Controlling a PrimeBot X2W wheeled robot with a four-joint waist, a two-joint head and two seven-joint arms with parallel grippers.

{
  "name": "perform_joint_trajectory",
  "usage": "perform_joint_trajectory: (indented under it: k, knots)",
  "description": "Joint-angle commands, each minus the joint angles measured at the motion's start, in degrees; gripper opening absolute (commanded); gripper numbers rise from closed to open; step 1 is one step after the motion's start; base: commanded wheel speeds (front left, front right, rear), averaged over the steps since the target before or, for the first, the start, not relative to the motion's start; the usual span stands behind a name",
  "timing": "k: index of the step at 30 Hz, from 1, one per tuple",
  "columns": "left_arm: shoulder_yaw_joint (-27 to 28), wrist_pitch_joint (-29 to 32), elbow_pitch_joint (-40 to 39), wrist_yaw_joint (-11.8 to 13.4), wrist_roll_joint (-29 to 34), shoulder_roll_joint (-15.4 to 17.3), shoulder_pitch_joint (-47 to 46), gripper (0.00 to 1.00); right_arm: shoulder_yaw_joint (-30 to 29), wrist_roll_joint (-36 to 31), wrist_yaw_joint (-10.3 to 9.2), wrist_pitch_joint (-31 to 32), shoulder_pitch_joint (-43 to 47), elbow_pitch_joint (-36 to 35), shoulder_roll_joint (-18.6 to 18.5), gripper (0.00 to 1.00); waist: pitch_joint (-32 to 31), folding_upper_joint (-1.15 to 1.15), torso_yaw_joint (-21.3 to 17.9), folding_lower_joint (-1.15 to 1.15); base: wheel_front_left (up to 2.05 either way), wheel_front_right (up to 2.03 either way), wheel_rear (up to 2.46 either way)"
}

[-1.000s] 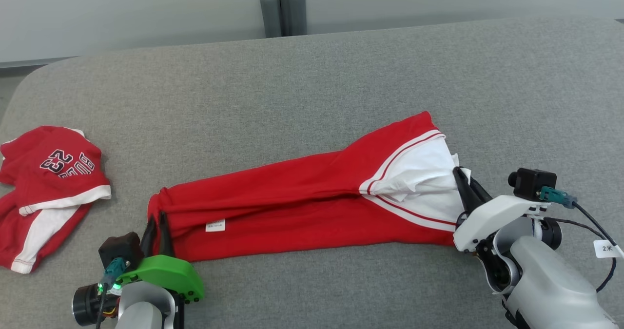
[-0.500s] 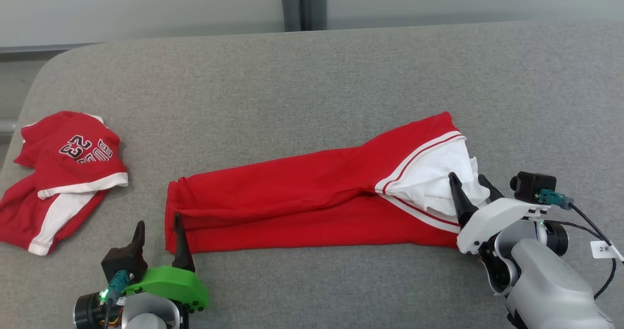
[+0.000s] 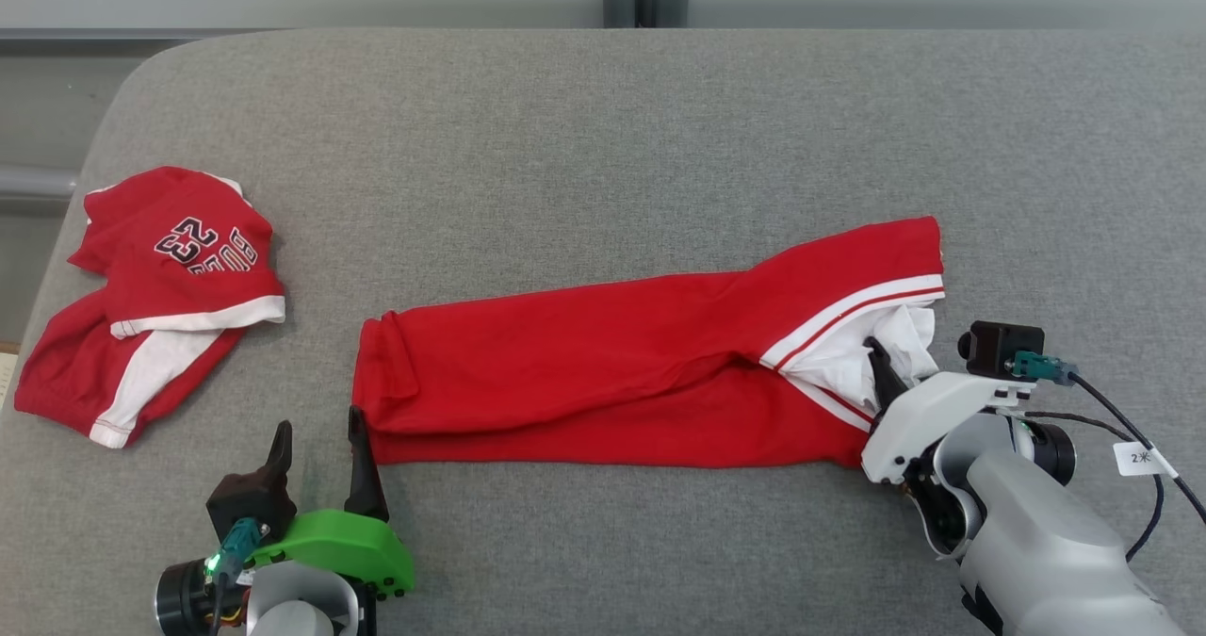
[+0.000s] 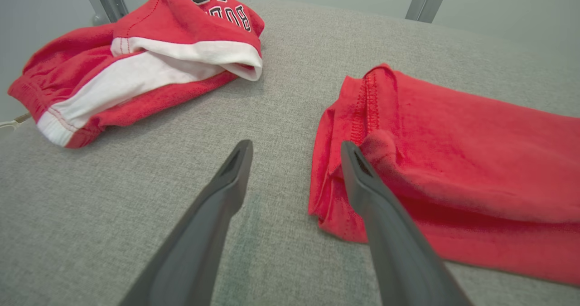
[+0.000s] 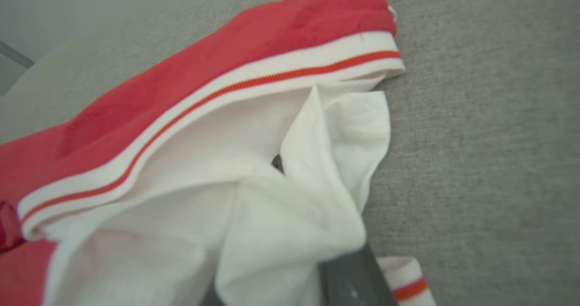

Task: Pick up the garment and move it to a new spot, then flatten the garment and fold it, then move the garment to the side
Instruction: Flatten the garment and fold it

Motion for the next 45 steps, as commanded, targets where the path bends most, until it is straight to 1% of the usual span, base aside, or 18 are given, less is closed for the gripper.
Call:
perform_joint_trajectory:
  k: [1, 6, 11, 14, 18, 22, 25, 27, 28, 34, 40, 45]
  knots:
    - [-0.2, 0.0, -0.2, 0.3, -0.2, 0.1, -0.9, 1.0, 0.9, 0.6, 0.19, 0.9, 1.8, 1.8, 1.2, 0.0, 0.2, 0.0, 0.1, 0.0, 0.0, 0.0, 0.0]
    - [-0.7, 0.0, -0.1, 0.2, -0.4, 0.2, -1.1, 1.0, -2.4, 1.3, -0.14, -2.7, 0.0, 3.1, -1.7, 0.0, -0.1, 0.0, -0.7, 0.0, 0.0, 0.0, 0.0]
    - [-0.9, 0.0, -0.1, 0.4, -0.7, 0.2, -0.9, 1.0, -5.8, 0.3, -0.14, -3.6, -0.6, 3.4, -3.6, 0.0, -0.6, 0.0, -2.5, 0.0, 0.0, 0.0, 0.0]
    - [-1.0, 0.0, 0.0, 0.4, -0.8, 0.2, -0.8, 1.0, -9.6, -0.8, 0.05, -3.7, -0.5, 0.9, -4.7, 0.0, -0.8, 0.0, -3.8, 0.0, 0.0, 0.0, 0.0]
    - [-1.3, 0.0, 0.4, 0.0, -0.8, 0.2, -0.9, 1.0, -13.8, -3.6, 0.08, -3.7, 1.0, -3.2, -5.0, 0.0, -1.3, 0.0, -5.1, 0.0, 0.0, 0.0, 0.0]
    - [-1.9, 0.0, 0.5, 0.2, -1.1, 0.2, -0.8, 1.0, -14.4, -6.4, 0.09, -3.7, 2.6, -8.8, -3.4, 0.0, -1.8, 0.0, -5.7, 0.0, 0.0, 0.0, 0.0]
    - [-2.3, 0.0, 0.6, 0.1, -1.2, 0.2, -0.9, 1.0, -12.8, -7.2, 0.12, -3.7, 3.5, -13.3, -1.9, 0.0, -2.1, 0.0, -5.7, 0.0, 0.0, 0.0, 0.0]
    - [-2.7, 0.0, 0.8, 0.0, -1.4, 0.2, -1.0, 1.0, -10.7, -7.4, 0.12, -3.7, 4.3, -16.0, -0.9, 0.0, -2.3, 0.0, -5.2, 0.0, 0.0, 0.0, 0.0]
    - [-3.2, 0.0, 0.7, -0.1, -1.5, 0.2, -1.0, 1.0, -7.5, -6.6, 0.12, -3.3, 4.9, -18.6, 0.0, 0.0, -2.6, 0.0, -4.4, 0.0, 0.0, 0.0, 0.0]
    - [-5.0, 0.0, 0.6, -0.2, -1.8, 0.2, -0.7, 1.0, 1.4, -4.3, 0.12, -0.3, 6.4, -24.2, 1.0, 0.0, -3.0, 0.0, -0.6, 0.0, 0.0, 0.0, 0.0]
    - [-7.1, 0.0, 0.7, -0.1, -2.3, 0.2, -0.5, 1.0, 7.3, -2.5, 0.13, 1.4, 5.8, -25.7, 2.6, 0.0, -2.9, 0.0, 4.0, 0.0, 0.0, 0.0, 0.0]
    - [-8.5, 0.0, 0.7, 0.0, -2.9, 0.2, -1.1, 1.0, 9.8, -2.0, 0.13, 1.2, 3.8, -23.3, 3.8, 0.0, -2.5, 0.0, 7.4, 0.0, 0.0, 0.0, 0.0]
